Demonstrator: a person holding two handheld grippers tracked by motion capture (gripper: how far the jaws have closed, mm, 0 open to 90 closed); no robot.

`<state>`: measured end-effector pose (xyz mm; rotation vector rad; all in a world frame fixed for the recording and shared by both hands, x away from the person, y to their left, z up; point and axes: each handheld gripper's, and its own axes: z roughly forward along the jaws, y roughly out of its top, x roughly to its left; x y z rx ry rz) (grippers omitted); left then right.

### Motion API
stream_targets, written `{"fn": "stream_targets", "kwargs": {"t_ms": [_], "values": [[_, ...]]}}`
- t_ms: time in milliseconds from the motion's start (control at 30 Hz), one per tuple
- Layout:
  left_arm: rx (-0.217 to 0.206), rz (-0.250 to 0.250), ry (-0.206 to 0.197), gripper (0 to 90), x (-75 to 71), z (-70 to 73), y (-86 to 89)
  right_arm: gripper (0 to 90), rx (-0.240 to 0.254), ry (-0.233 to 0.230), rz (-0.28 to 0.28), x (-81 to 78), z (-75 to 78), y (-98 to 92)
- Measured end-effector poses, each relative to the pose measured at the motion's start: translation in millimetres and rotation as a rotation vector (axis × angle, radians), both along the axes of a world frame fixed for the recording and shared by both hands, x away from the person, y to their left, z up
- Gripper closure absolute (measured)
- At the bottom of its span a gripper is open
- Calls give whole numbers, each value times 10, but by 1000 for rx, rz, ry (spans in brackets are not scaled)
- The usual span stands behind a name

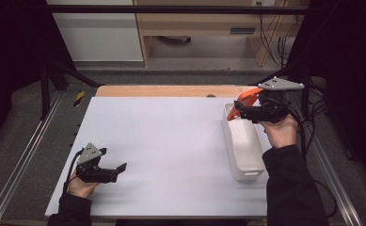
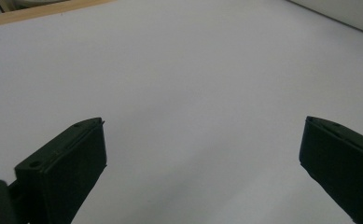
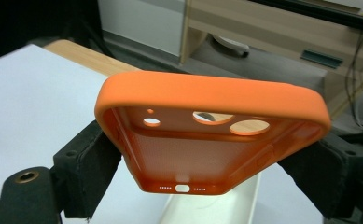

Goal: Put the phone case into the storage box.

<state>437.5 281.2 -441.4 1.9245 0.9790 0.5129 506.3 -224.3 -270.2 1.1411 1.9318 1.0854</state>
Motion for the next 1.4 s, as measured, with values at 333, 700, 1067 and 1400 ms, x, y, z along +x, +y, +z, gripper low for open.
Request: {"fn": "stream_targets", "kwargs": {"t_ms": [333, 700, 1067, 1400], "values": [[1, -6, -5, 0, -3, 0, -1, 155, -14, 28, -83, 269, -66, 5], [-2, -8, -2, 0, 4, -3, 5, 155, -16, 70, -163, 547, -210, 7], [13, -16, 6, 0, 15, -21, -11, 155, -7, 109, -228, 753, -363, -21], [22, -22, 6, 0, 22, -29, -24, 155, -6, 166, -263, 935, -567, -21]]}}
